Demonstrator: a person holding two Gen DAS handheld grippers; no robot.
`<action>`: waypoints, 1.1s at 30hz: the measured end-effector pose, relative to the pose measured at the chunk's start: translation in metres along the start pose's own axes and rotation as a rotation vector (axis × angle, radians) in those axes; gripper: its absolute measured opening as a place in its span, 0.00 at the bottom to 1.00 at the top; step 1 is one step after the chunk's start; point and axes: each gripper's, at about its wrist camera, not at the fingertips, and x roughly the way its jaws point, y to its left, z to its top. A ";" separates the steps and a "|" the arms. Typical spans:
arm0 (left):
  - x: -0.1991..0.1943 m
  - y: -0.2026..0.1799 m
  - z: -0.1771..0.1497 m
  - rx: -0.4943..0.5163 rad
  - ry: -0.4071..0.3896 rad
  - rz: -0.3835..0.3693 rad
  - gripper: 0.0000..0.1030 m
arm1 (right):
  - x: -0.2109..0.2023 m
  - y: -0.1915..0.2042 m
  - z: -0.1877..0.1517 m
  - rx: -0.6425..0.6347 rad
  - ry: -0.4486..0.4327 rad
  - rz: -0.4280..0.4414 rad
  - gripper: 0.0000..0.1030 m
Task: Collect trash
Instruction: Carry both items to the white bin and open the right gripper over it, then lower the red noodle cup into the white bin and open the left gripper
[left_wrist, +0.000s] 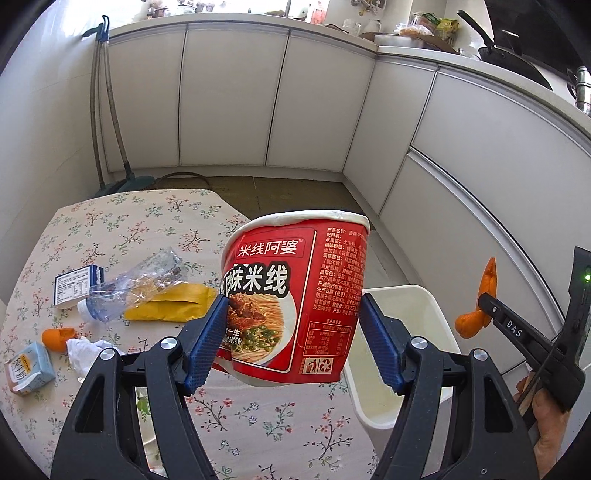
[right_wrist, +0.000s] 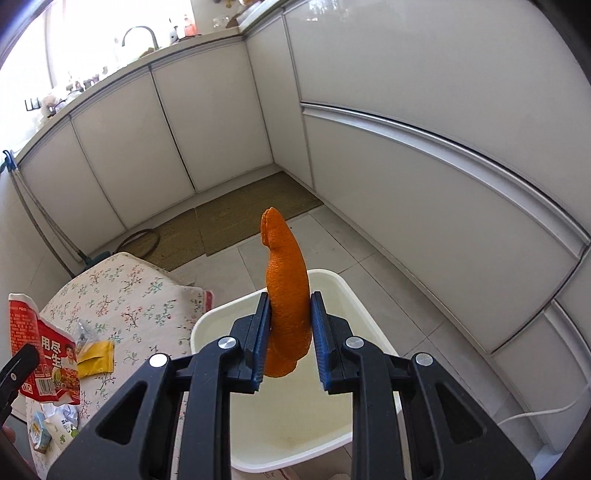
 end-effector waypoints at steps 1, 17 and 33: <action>0.003 -0.004 0.000 0.004 0.003 -0.003 0.66 | 0.004 -0.004 0.000 0.007 0.013 -0.009 0.21; 0.039 -0.074 0.005 0.079 0.049 -0.081 0.66 | 0.013 -0.057 -0.001 0.129 0.064 -0.114 0.44; 0.079 -0.149 0.004 0.135 0.160 -0.195 0.66 | -0.015 -0.143 0.005 0.368 0.016 -0.173 0.62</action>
